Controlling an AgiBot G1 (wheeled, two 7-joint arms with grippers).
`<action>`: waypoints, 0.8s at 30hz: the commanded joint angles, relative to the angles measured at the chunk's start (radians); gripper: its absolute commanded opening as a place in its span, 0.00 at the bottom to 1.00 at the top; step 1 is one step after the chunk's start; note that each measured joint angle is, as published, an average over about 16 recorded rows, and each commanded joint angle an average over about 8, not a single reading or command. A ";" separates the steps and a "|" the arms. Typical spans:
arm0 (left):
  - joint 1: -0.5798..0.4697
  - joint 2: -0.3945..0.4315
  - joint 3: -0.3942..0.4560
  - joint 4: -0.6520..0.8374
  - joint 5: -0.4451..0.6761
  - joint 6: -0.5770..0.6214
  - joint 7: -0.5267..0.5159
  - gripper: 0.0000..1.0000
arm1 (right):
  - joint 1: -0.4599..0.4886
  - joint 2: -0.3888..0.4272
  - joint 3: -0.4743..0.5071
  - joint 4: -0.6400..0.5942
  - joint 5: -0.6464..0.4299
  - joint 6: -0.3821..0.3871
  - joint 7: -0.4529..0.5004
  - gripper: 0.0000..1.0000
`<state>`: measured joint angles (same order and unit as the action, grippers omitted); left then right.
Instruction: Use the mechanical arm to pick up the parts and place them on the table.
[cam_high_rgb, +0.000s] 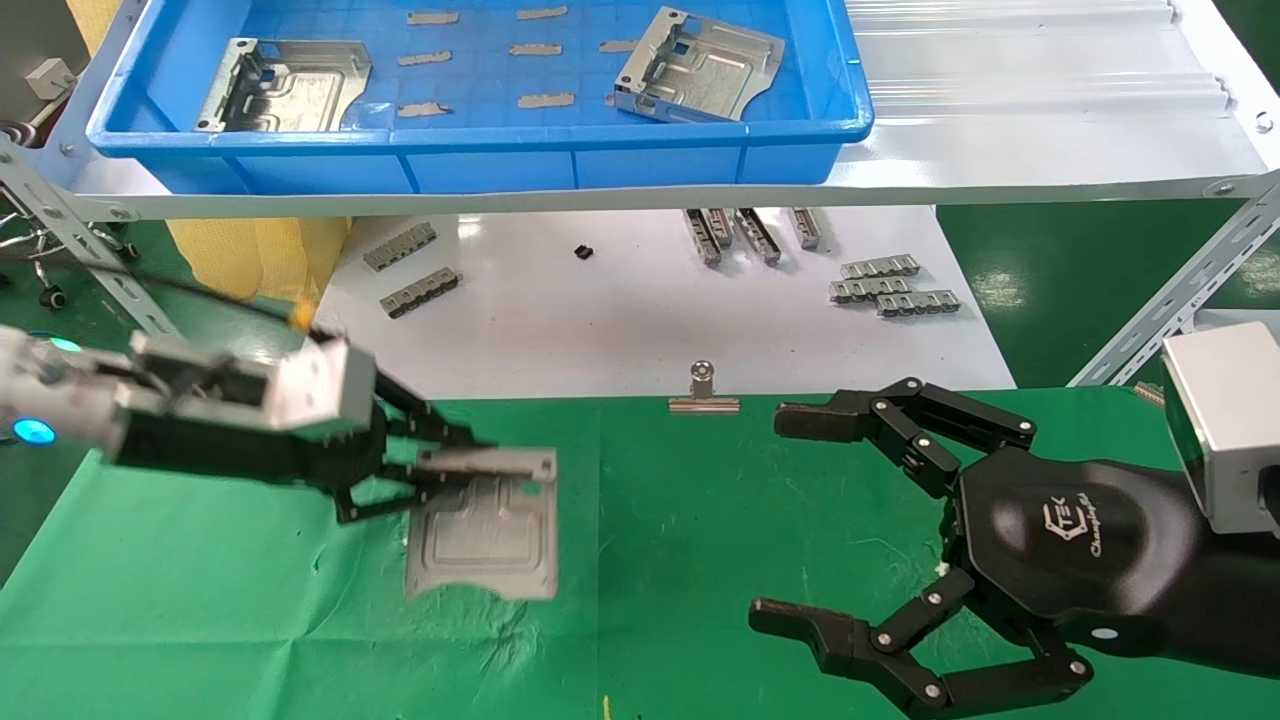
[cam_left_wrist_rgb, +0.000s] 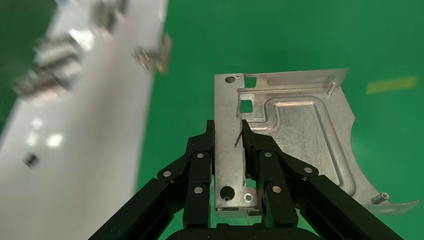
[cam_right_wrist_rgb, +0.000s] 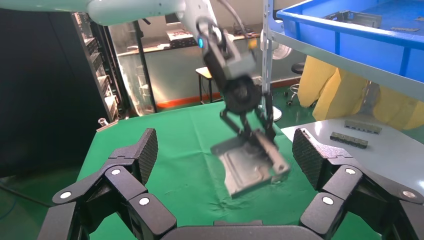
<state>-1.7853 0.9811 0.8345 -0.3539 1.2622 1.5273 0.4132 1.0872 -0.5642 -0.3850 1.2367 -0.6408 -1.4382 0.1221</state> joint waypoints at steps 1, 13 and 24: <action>0.010 0.018 0.020 0.039 0.029 -0.016 0.036 0.00 | 0.000 0.000 0.000 0.000 0.000 0.000 0.000 1.00; 0.021 0.071 0.049 0.183 0.083 -0.094 0.196 1.00 | 0.000 0.000 0.000 0.000 0.000 0.000 0.000 1.00; 0.008 0.079 0.027 0.263 0.049 -0.043 0.241 1.00 | 0.000 0.000 0.000 0.000 0.000 0.000 0.000 1.00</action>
<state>-1.7723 1.0552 0.8568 -0.0913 1.3034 1.4954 0.6437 1.0872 -0.5642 -0.3851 1.2367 -0.6408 -1.4382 0.1221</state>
